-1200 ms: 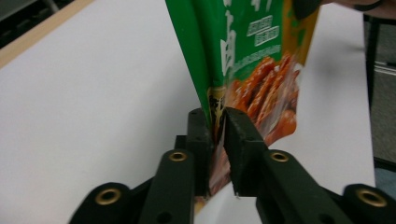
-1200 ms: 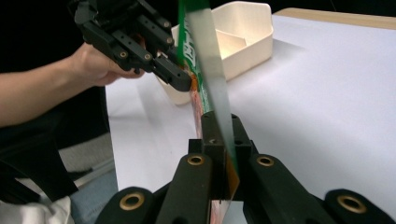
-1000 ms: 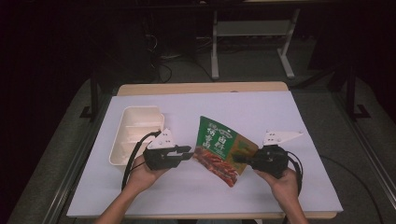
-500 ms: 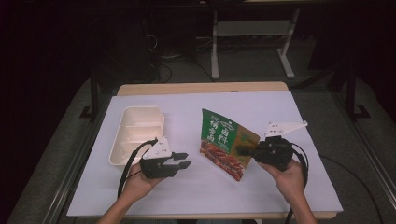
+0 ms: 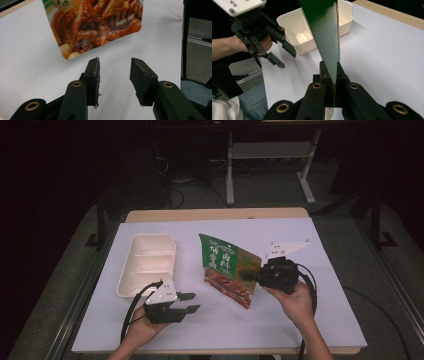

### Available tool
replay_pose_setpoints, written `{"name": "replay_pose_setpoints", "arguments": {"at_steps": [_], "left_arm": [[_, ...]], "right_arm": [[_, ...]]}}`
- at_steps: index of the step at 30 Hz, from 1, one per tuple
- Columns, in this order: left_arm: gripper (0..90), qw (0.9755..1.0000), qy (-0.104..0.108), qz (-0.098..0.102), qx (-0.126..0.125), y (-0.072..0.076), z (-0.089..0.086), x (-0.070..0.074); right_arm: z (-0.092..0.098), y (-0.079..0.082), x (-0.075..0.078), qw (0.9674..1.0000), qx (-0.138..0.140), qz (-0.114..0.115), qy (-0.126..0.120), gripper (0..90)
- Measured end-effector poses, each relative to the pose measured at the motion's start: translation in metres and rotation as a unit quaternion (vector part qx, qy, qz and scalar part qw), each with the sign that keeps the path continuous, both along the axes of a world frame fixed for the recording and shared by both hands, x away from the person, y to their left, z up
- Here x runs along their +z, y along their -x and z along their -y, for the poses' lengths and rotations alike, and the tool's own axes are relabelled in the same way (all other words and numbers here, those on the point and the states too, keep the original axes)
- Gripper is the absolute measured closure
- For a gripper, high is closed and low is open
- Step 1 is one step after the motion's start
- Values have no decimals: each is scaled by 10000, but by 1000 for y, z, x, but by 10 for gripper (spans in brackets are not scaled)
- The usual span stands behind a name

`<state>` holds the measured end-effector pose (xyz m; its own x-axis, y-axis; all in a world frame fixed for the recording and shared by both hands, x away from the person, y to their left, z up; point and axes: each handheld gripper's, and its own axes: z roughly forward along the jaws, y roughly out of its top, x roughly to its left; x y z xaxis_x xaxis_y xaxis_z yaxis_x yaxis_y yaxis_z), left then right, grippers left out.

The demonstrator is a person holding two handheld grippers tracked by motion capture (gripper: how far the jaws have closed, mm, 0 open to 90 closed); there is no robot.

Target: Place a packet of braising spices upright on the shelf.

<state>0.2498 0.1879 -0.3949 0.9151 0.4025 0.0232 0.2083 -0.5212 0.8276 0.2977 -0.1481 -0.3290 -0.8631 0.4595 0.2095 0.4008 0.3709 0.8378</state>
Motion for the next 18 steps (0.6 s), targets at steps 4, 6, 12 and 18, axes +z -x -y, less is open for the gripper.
{"name": "replay_pose_setpoints", "arguments": {"at_steps": [4,6,12,18], "left_arm": [[570,10000,-55,-1,-22,6,-3,-4],[562,10000,-42,-22,-15,8,-5,-7],[527,10000,-63,17,-11,16,-7,-9],[507,9999,-104,101,-12,21,-11,-11]], "right_arm": [[-8,-4,5,10000,41,33,-4,896],[-11,-6,6,10000,34,45,-7,896],[-19,-10,10,10000,64,59,22,896],[-27,-14,14,9999,101,91,50,896]]}}
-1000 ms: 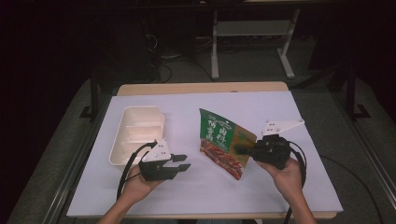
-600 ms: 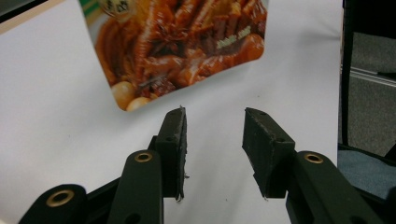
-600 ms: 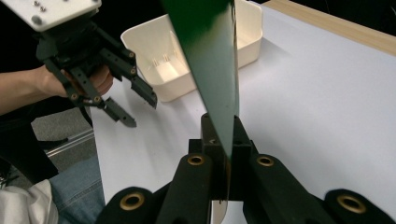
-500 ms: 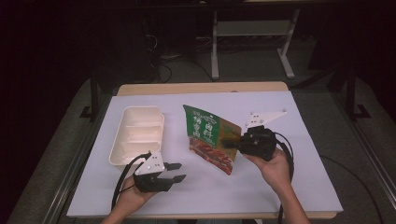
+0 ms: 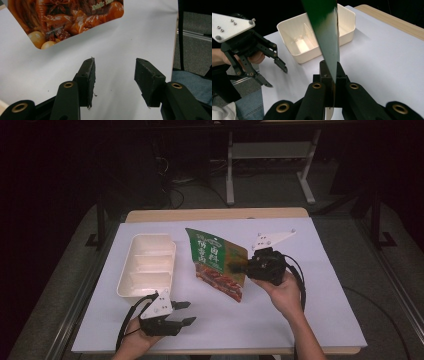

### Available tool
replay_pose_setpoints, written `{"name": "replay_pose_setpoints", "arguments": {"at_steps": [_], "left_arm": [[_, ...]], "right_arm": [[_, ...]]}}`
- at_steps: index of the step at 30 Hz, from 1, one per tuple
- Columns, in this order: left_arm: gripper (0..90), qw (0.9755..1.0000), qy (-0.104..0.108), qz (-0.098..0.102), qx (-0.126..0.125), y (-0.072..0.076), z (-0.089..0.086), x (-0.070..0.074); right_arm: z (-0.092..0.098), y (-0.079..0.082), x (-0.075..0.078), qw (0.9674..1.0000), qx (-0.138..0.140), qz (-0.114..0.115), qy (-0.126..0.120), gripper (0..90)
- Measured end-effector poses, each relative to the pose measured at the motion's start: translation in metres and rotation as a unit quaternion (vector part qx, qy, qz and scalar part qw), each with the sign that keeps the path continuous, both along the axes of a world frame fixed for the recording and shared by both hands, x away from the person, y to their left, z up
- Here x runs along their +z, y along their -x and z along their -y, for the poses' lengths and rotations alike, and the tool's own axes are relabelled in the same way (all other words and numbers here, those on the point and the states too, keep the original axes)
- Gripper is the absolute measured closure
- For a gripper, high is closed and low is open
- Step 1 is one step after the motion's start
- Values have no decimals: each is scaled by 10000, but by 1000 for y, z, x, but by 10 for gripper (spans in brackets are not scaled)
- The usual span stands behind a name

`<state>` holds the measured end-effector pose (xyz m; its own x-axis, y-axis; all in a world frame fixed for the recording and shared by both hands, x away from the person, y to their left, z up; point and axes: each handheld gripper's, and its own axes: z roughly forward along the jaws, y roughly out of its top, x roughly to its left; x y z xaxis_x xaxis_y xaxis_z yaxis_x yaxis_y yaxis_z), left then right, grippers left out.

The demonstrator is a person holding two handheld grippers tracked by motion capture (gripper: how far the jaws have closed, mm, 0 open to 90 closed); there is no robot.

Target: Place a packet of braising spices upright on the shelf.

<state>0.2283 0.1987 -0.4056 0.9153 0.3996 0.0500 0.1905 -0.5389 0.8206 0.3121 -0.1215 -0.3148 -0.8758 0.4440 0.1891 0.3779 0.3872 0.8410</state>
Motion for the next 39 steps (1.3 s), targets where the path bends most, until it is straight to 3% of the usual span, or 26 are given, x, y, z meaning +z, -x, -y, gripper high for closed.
{"name": "replay_pose_setpoints", "arguments": {"at_steps": [10,15,20,39], "left_arm": [[490,9999,134,-26,15,4,-7,-4],[462,9999,92,-48,-22,7,-6,-7],[436,9999,16,-43,-94,12,-5,-7],[411,9998,73,-72,-153,19,-11,-8]], "right_arm": [[-21,-7,15,9998,115,158,25,896],[-37,-12,26,9993,243,286,24,896],[-56,-18,32,9986,367,377,16,896],[-133,-56,47,9945,880,571,43,896]]}}
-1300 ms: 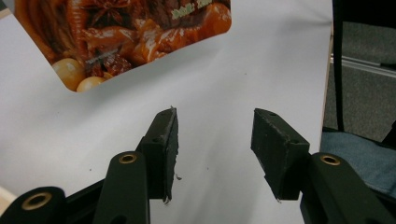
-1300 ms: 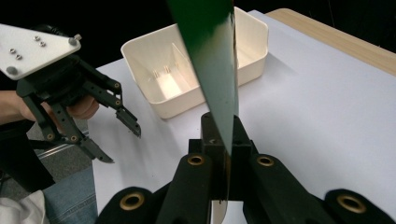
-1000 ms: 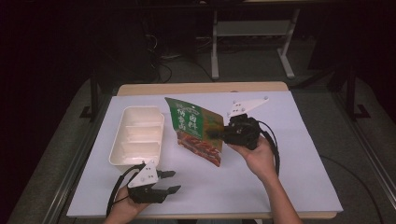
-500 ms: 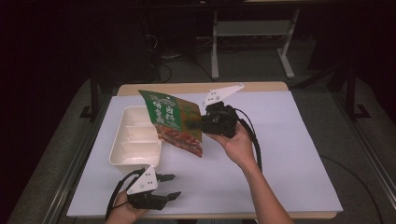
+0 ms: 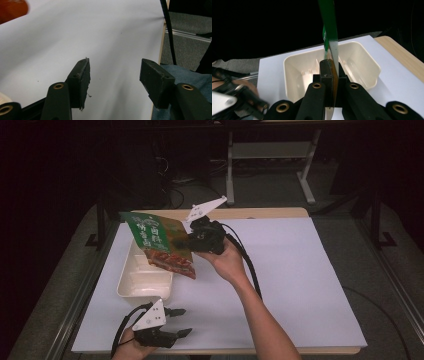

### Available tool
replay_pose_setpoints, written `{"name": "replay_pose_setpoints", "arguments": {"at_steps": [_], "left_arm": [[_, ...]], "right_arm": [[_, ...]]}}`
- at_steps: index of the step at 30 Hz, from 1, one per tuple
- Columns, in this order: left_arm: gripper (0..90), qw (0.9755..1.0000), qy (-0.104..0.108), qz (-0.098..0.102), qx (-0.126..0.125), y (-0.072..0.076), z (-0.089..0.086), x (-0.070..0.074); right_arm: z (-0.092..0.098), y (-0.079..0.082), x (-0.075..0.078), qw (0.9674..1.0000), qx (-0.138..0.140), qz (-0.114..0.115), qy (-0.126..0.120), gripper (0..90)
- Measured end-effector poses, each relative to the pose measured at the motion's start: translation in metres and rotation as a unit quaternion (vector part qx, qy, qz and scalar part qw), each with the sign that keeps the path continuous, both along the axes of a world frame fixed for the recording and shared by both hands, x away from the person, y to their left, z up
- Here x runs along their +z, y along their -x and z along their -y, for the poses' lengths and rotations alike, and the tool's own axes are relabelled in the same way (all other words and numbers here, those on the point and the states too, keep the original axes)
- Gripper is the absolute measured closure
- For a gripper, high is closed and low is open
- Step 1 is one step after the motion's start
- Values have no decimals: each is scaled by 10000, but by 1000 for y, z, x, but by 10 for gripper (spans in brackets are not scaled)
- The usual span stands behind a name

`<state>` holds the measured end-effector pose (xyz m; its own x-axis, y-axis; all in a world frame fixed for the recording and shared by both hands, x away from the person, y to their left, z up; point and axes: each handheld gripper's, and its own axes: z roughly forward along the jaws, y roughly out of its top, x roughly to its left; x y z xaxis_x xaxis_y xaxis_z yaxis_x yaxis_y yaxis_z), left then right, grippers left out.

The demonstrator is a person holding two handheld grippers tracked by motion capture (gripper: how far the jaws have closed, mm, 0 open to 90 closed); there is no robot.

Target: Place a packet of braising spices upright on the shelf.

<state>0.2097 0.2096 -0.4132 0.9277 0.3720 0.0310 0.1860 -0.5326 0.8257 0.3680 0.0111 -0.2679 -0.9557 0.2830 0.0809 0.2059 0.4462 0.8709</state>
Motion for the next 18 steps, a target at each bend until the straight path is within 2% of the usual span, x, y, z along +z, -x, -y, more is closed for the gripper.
{"name": "replay_pose_setpoints", "arguments": {"at_steps": [4,9,18], "left_arm": [[411,10000,50,-27,-5,0,1,-1],[409,10000,3,-36,-42,1,2,-3],[384,10000,-20,-13,-71,1,3,-4]], "right_arm": [[-15,-9,2,9999,57,75,-75,896],[-27,-17,1,9999,80,24,-67,896],[-45,-32,-12,9999,118,-30,-21,896]]}}
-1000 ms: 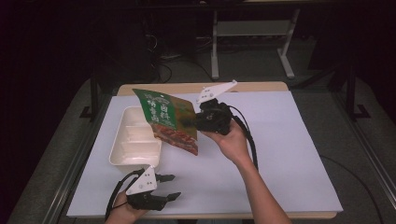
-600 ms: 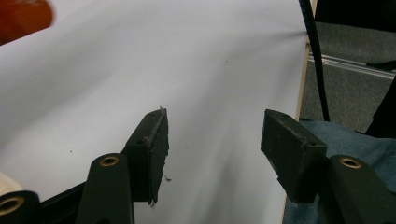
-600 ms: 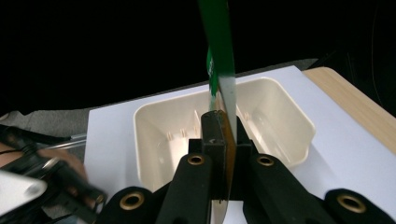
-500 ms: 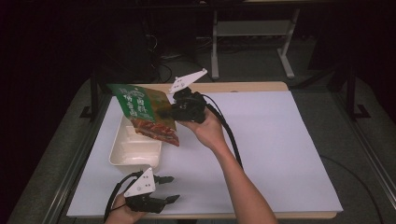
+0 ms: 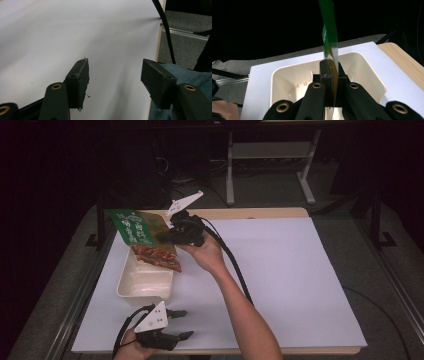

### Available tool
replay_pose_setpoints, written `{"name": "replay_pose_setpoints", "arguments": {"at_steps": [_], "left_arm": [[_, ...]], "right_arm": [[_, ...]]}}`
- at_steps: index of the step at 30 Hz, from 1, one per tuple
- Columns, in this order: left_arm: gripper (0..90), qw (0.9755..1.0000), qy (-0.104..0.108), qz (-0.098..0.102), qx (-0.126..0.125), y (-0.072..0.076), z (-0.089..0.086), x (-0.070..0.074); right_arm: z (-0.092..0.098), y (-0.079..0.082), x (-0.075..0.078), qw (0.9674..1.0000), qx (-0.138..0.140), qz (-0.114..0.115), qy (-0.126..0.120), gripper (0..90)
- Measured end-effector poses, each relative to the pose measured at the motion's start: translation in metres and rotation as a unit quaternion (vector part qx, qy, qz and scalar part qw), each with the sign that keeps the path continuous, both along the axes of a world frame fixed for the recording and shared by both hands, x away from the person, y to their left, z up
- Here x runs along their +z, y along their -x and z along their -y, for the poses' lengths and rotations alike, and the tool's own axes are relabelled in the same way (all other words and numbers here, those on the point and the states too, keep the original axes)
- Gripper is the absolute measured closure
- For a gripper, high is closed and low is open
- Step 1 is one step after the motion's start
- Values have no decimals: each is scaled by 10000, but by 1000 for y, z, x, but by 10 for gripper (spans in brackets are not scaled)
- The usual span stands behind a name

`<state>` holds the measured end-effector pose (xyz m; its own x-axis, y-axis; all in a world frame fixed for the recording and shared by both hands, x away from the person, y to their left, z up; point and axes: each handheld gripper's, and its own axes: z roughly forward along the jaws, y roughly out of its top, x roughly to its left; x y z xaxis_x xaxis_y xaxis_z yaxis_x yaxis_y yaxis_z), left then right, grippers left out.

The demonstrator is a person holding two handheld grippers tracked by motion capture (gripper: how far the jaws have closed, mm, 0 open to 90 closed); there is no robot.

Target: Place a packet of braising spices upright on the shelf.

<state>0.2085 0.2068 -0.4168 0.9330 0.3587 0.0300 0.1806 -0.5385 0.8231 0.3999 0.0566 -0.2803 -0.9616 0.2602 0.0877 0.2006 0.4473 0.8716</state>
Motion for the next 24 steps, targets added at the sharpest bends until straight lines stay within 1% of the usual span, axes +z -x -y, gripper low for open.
{"name": "replay_pose_setpoints", "arguments": {"at_steps": [4,5,6,11,13,17,19,20,24], "left_arm": [[375,10000,22,-39,19,-1,0,-1],[375,10000,-10,-29,8,-1,0,-1],[374,10000,1,-31,22,-1,0,-2],[369,10000,-64,-12,-27,-1,1,-3],[368,10000,-8,-8,-25,-1,1,-2],[366,10000,-7,3,-26,-1,1,-2],[364,10000,-14,-50,-33,-2,1,-3],[364,10000,-12,-64,-32,-2,1,-3],[363,10000,-13,-36,-48,-2,1,-3]], "right_arm": [[-6,-5,-7,9999,-17,-120,16,896],[-7,-6,-8,9999,-18,-111,19,896],[-8,-7,-10,9999,-31,-113,17,896],[-13,-11,-15,9998,-52,-195,-70,896],[-15,-13,-17,9999,-47,-153,-57,896],[-18,-15,-21,9996,-45,-248,-120,896],[-20,-15,-22,9995,-53,-282,-137,896],[-21,-15,-23,9996,-42,-260,-137,896],[-26,-15,-27,9995,-41,-300,-125,896]]}}
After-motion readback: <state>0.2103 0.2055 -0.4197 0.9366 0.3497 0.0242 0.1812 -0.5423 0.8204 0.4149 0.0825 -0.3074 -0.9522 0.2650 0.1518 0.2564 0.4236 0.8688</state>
